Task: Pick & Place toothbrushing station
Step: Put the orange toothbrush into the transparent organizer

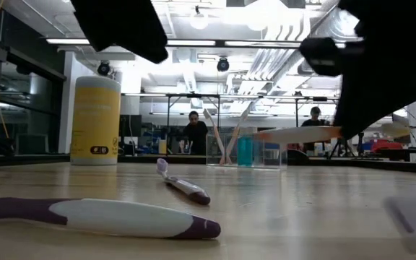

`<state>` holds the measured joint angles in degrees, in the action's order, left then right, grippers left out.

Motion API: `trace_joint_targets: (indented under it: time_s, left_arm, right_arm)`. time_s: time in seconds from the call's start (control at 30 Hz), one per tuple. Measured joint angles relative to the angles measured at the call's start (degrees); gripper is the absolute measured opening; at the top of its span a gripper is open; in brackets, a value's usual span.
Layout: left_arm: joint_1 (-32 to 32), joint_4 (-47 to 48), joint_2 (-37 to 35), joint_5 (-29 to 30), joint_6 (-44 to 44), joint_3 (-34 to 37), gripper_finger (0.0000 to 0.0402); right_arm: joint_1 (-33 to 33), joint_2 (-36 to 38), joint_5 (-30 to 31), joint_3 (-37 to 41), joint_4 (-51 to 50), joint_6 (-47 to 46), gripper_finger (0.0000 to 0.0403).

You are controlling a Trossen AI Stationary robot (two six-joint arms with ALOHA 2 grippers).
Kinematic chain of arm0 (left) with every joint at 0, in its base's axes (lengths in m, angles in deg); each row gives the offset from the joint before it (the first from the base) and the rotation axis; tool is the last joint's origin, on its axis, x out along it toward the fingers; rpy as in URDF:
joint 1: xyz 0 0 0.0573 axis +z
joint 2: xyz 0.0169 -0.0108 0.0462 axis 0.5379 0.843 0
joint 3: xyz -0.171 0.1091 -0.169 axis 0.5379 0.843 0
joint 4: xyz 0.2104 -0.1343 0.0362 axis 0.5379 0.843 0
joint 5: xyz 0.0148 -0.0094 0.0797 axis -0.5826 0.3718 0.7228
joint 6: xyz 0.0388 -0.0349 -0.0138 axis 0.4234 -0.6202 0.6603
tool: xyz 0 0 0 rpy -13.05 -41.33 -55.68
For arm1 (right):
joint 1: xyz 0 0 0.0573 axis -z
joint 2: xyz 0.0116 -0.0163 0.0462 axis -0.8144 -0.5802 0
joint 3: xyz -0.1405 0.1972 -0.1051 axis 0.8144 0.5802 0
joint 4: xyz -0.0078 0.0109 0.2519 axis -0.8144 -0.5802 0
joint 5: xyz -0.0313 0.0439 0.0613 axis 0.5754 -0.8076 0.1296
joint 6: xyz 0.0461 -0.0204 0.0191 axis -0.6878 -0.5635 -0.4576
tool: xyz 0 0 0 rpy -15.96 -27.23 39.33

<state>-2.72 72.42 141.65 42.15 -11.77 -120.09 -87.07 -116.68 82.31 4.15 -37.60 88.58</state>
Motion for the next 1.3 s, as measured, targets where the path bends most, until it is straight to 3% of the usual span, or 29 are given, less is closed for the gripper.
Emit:
trace_joint_targets:
  time_s: [0.23, 0.5, 0.9, 1.1, 1.3]
  left_arm:
    - [2.5, 1.4, 0.0, 0.0, 2.2, 0.0, 0.0081]
    - [4.5, -8.8, 0.0, -0.6, 17.8, 0.0, 0.0081]
    - [8.1, -15.5, 0.0, -13.1, 31.5, 0.0, 0.0081]
    - [8.2, -17.9, -1.7, -14.6, 36.7, 0.0, 0.0081]
    - [6.9, -14.6, -7.4, -13.9, 38.4, -0.1, 0.0072]
  right_arm:
    - [-2.9, 0.2, 1.3, -6.7, -11.9, 1.6, 0.0007]
    - [-6.3, 0.2, 1.3, -14.3, -20.3, 2.1, 0.0007]
    - [-10.9, 0.2, -0.7, -21.4, -25.0, 10.1, 0.0007]
    - [-8.3, 0.2, -3.5, -22.4, -24.0, 5.7, 0.0007]
    - [-3.4, 0.2, -11.1, -22.7, -24.5, 5.6, 0.0007]
